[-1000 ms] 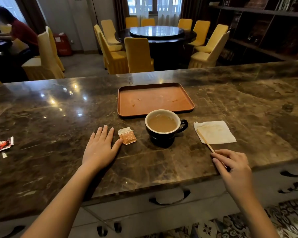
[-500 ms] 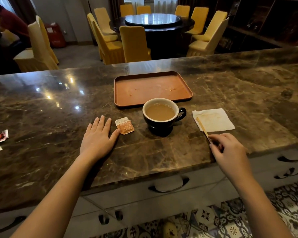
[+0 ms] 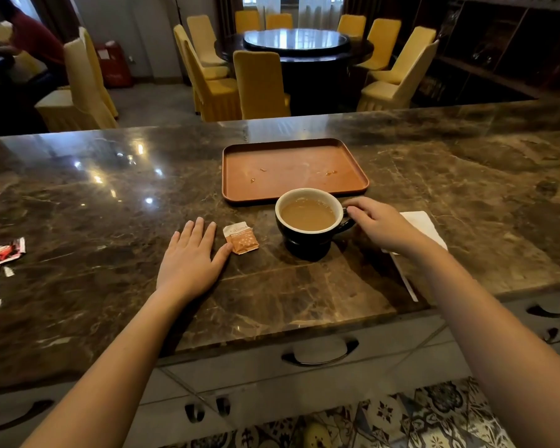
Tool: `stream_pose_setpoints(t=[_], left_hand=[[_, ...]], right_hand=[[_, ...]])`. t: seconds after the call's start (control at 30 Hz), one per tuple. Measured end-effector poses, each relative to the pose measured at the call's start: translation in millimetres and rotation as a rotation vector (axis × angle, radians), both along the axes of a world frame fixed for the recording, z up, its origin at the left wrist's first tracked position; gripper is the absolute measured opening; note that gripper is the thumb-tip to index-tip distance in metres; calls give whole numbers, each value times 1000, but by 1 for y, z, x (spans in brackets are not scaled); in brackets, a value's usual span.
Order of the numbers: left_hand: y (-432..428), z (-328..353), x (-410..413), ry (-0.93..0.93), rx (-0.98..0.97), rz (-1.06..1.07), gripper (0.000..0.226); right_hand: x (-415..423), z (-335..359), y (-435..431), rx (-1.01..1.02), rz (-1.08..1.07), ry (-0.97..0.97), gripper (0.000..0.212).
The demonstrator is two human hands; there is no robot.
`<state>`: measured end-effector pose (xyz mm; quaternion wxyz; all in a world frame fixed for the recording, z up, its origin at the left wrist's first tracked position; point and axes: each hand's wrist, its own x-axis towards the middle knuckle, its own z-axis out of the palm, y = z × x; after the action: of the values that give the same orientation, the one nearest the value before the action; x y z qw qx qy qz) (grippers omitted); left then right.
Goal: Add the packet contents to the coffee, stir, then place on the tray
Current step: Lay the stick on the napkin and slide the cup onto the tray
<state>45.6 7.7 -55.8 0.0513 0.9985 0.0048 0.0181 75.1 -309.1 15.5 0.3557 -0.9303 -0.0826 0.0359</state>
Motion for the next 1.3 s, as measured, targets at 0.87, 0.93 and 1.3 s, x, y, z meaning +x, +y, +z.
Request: stream_pose_setpoints(t=[0.87, 0.93, 1.3], left_hand=[[5, 13, 40, -73, -83, 8, 61], [8, 12, 51, -72, -83, 26, 61], [15, 3, 66, -12, -40, 49, 68]], right_hand=[[34, -23, -13, 483, 172, 307, 35], [38, -23, -12, 511, 154, 290, 36], [87, 4, 1, 634, 189, 225, 31]])
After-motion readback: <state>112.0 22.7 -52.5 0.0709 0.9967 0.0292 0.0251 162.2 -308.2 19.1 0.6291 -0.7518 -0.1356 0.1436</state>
